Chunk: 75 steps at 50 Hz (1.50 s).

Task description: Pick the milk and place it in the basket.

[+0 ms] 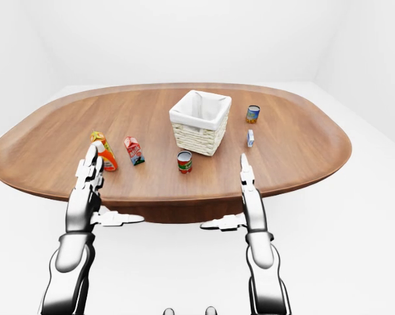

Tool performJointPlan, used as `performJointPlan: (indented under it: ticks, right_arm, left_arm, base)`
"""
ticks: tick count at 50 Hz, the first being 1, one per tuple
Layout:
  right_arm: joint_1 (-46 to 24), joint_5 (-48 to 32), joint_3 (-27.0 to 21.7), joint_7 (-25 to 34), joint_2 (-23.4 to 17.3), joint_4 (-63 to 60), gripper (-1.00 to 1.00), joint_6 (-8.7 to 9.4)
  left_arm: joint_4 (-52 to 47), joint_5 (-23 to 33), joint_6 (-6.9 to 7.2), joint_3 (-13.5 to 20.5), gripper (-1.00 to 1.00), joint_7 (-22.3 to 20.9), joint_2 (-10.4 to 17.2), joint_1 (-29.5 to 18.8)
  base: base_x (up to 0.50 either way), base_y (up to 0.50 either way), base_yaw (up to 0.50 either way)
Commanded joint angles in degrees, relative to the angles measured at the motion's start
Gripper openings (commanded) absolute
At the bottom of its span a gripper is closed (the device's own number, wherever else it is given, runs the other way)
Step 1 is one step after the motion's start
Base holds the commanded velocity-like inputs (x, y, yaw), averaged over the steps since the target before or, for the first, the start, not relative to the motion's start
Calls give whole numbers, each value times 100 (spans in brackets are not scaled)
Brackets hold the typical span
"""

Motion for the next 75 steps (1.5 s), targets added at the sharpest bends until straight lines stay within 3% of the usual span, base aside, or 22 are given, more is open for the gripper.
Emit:
performJointPlan:
  ticks: [1, 5, 8, 11, 13, 20, 23, 29, 31, 33, 37, 44, 51, 53, 65, 75]
  right_arm:
    - [135, -77, -108, 123, 15, -611, 100, 42]
    - [151, -137, -150, 134, 14, -794, 100, 67]
    - [184, -129, -168, 231, 17, -1005, 100, 165]
    - [211, -8, -197, 358, 37, -1243, 100, 280]
    - [195, -77, -231, 313, 44, -1342, 100, 280]
    - [150, -129, -333, 241, 63, -1584, 100, 280]
    - [160, -146, -350, 223, 71, -1679, 100, 280]
    - [233, -107, -371, 148, 95, -1817, 100, 280]
    - [238, -123, -378, 157, 96, -1867, 100, 280]
    - [252, -97, -391, 196, 100, -1938, 100, 280]
    - [266, -63, -431, 247, 108, -2042, 100, 280]
    - [269, -60, -439, 258, 125, -2129, 100, 280]
    - [252, 37, -467, 283, 131, -2165, 100, 280]
    - [250, -22, -449, 260, 124, -2153, 100, 280]
    - [265, -7, -467, 275, 126, -2179, 100, 280]
    - [260, 32, -492, 289, 128, -2150, 100, 280]
  left_arm:
    - [-417, 76, 0, 212, 100, 38, 19, -40]
    - [-894, 21, 34, 293, 100, -1, 2, 5]
    - [-1055, -2, 137, 390, 100, 30, 4, -41]
    - [-1097, 57, 132, 508, 100, 94, 69, -159]
    - [-1207, -87, 337, 596, 100, 7, 95, -211]
    - [-1418, -50, 357, 607, 100, -26, 69, -130]
    - [-1755, -85, 495, 610, 100, -119, 32, -46]
    - [-2106, -120, 635, 649, 100, -223, -8, 23]
    - [-2154, -127, 610, 645, 100, -249, -19, 46]
    - [-1993, -35, 397, 650, 100, -214, 3, 10]
    - [-2027, -81, 509, 692, 100, -213, 9, -33]
    - [-2024, -97, 474, 696, 100, -234, 10, -23]
    - [-2025, -141, 561, 718, 100, -235, 19, -57]
    - [-1967, -74, 471, 680, 100, -201, 7, -30]
    - [-1949, -67, 457, 659, 100, -211, 1, -9]
    - [-1890, -42, 354, 609, 100, -217, -17, 45]
  base:
    - [0, 0, 0]
    - [0, 0, 0]
    - [0, 0, 0]
    - [0, 0, 0]
    - [0, 0, 0]
    - [0, 0, 0]
    - [0, 0, 0]
    - [0, 0, 0]
    - [0, 0, 0]
    - [0, 0, 0]
    - [0, 0, 0]
    - [0, 0, 0]
    - [0, 0, 0]
    - [0, 0, 0]
    - [0, 0, 0]
    - [6, 0, 0]
